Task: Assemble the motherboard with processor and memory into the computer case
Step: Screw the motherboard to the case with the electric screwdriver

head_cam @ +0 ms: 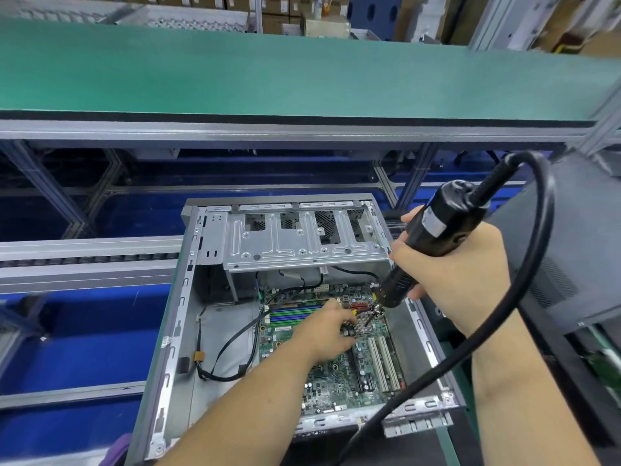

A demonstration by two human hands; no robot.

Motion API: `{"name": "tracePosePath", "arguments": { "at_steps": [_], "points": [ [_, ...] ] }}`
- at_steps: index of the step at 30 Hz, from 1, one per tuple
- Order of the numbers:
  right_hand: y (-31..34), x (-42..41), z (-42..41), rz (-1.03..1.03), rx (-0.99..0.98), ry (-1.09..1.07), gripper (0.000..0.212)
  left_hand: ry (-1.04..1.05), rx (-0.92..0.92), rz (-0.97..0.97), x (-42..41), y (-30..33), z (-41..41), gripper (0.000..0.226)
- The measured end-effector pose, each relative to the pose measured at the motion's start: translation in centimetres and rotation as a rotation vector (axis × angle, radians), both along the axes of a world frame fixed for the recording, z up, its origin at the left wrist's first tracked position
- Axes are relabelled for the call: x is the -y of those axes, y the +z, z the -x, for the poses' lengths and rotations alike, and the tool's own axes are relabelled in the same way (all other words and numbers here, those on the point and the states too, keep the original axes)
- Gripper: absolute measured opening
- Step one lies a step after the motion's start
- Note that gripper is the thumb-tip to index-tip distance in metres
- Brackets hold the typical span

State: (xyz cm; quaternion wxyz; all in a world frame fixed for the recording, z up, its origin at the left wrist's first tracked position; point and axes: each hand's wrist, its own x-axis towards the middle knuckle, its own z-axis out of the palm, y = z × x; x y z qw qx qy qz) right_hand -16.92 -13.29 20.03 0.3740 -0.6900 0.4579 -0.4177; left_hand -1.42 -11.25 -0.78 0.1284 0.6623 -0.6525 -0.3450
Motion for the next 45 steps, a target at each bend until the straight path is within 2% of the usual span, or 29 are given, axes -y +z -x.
{"name": "tracePosePath", "arguments": {
  "at_steps": [9, 14, 18, 22, 26, 33, 45],
  "points": [
    [-0.4, 0.0, -1.2, 0.090, -0.007, -0.043, 0.030, -0.081, 0.132, 0.024, 0.0, 0.2, 0.7, 0.051],
    [-0.5, 0.1, -1.5, 0.090, 0.033, -0.076, 0.015, -0.119, 0.279, 0.071, 0.8, 0.2, 1.7, 0.066],
    [-1.1, 0.4, -1.4, 0.080, 0.021, -0.093, 0.016, 0.007, 0.201, 0.065, 1.0, -0.2, 1.5, 0.077],
    [-1.4, 0.7, -1.5, 0.081, -0.005, -0.090, 0.017, 0.103, 0.213, 0.092, 1.1, -0.2, 1.2, 0.070],
    [-1.5, 0.8, -1.8, 0.088, -0.020, -0.088, 0.016, 0.083, 0.236, 0.082, 0.9, -0.2, 1.0, 0.062],
    [-2.3, 1.1, -2.0, 0.032, 0.009, -0.113, 0.021, 0.097, 0.184, -0.013, 0.8, -0.1, 0.7, 0.064],
    [-2.9, 1.4, -2.2, 0.003, -0.037, -0.159, 0.019, 0.101, 0.147, -0.027, 0.6, 0.2, 0.8, 0.062]
  ]
}}
